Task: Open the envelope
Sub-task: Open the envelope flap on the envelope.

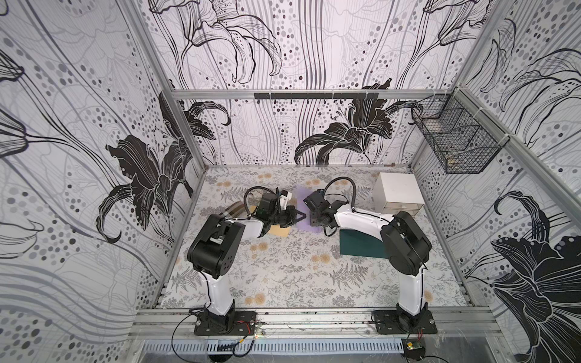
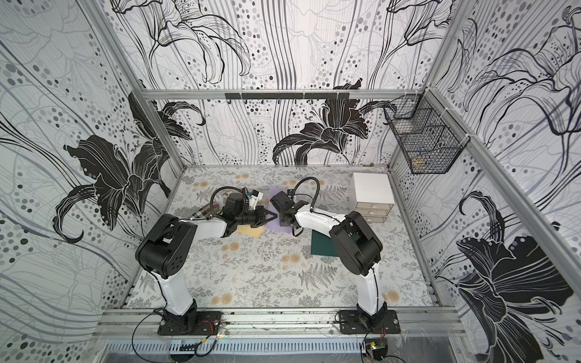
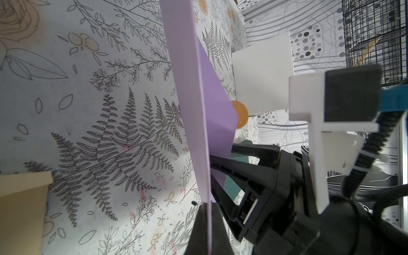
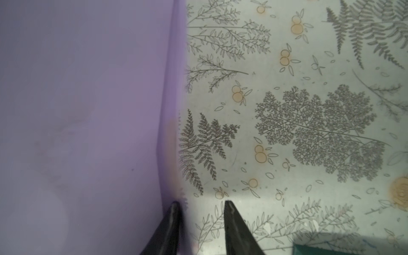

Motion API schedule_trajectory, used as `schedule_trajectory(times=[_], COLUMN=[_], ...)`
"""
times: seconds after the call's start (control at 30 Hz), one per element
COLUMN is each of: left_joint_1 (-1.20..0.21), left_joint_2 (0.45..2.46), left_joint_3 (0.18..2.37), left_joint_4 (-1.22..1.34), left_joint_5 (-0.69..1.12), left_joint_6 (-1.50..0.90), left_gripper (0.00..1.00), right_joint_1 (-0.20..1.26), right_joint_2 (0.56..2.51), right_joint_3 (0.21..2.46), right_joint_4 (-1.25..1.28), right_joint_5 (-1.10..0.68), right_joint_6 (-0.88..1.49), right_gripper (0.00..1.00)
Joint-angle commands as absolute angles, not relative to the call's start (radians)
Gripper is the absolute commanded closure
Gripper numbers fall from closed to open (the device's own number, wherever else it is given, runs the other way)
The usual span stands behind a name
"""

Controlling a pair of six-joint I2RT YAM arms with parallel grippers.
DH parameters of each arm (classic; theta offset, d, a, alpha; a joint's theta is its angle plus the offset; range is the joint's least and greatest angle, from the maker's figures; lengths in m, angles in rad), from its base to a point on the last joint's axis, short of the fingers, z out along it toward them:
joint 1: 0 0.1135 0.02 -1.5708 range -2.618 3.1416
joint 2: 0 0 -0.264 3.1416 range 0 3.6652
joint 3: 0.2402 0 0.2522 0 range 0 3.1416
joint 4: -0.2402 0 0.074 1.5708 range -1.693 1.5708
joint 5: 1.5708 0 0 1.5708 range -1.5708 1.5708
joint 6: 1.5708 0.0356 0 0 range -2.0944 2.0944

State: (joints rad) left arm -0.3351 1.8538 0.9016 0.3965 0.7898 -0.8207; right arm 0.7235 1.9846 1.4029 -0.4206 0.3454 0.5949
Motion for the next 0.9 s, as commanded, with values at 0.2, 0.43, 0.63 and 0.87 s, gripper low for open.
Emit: schedule_trajectory(times=[0.2, 0.43, 0.63, 0.87], left_joint_1=[-0.333, -0.333, -0.341, -0.430], left_joint_2=[1.862, 1.858, 1.844, 1.785], left_joint_3=[0.930, 0.930, 0.918, 0.815], left_joint_4=[0.435, 0.421, 0.295, 0.440], left_joint_5=[0.809, 0.794, 0.583, 0.341], left_joint_6=[-0.811, -0.818, -0.910, -1.075], left_gripper=[1.00, 1.00, 1.00, 1.00], right_joint_1=[0.655, 0.576, 0.563, 0.563], right_joint_2=[1.922, 1.911, 1.790, 1.544], right_joint_3=[1.319, 1.305, 1.262, 1.053], right_joint_4=[-0.409, -0.401, -0.446, -0.284], right_joint_5=[0.258, -0.056, -0.074, -0.167], right_joint_6=[0.669, 0.657, 0.596, 0.608], right_gripper=[0.64, 0.63, 0.63, 0.61])
